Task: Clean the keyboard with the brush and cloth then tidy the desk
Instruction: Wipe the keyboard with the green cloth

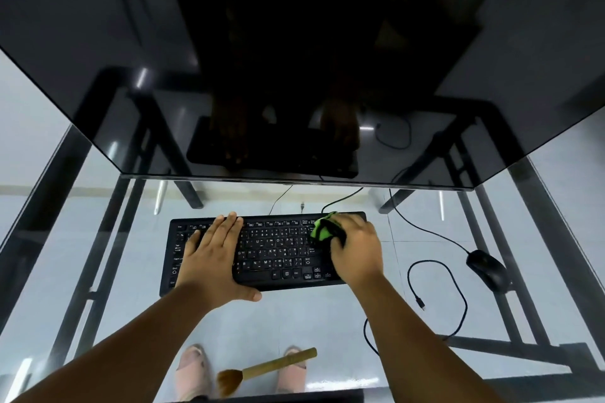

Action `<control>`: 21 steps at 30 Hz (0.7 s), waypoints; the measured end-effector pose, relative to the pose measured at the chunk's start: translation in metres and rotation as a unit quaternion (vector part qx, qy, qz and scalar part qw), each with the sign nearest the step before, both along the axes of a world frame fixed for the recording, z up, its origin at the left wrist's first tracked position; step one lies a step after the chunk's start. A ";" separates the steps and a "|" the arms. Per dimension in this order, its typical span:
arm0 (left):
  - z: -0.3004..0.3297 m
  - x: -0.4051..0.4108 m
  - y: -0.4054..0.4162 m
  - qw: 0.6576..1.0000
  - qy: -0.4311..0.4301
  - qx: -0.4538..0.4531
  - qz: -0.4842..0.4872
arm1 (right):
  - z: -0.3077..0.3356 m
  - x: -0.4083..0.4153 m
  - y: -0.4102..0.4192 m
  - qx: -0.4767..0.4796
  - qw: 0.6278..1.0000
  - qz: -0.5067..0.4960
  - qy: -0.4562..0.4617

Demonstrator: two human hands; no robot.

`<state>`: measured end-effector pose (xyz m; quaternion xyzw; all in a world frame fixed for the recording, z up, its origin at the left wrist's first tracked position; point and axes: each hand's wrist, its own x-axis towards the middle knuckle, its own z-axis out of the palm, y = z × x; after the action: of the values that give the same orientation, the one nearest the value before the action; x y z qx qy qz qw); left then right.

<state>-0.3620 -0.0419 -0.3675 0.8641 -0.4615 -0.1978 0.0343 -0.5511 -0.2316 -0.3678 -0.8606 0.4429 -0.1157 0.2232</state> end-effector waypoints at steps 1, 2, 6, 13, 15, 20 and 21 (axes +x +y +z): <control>0.000 0.001 0.001 1.000 0.000 0.000 -0.001 | 0.001 0.000 0.001 0.003 1.000 0.017 0.002; -0.001 0.001 0.001 1.000 0.000 0.000 -0.001 | 0.002 -0.002 0.001 0.003 1.000 0.025 0.009; -0.001 0.001 0.001 1.000 -0.001 -0.002 -0.001 | 0.002 -0.019 -0.016 -0.010 0.998 -0.042 0.035; -0.001 0.001 0.002 1.000 0.004 -0.009 0.000 | 0.002 0.008 0.001 0.029 1.000 0.005 -0.005; 0.000 0.002 0.002 1.000 0.003 -0.008 -0.006 | 0.005 0.006 -0.002 0.050 0.998 0.024 -0.017; -0.001 0.012 0.012 1.000 0.001 -0.016 -0.004 | 0.004 -0.006 -0.028 0.029 0.991 -0.131 0.013; -0.001 0.014 0.015 1.000 0.001 -0.014 -0.002 | 0.005 0.000 -0.026 0.032 0.989 -0.145 0.019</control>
<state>-0.3475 -0.0271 -0.3689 0.8626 -0.4655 -0.1925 0.0463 -0.5512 -0.2578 -0.3633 -0.7817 0.5708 -0.1162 0.2227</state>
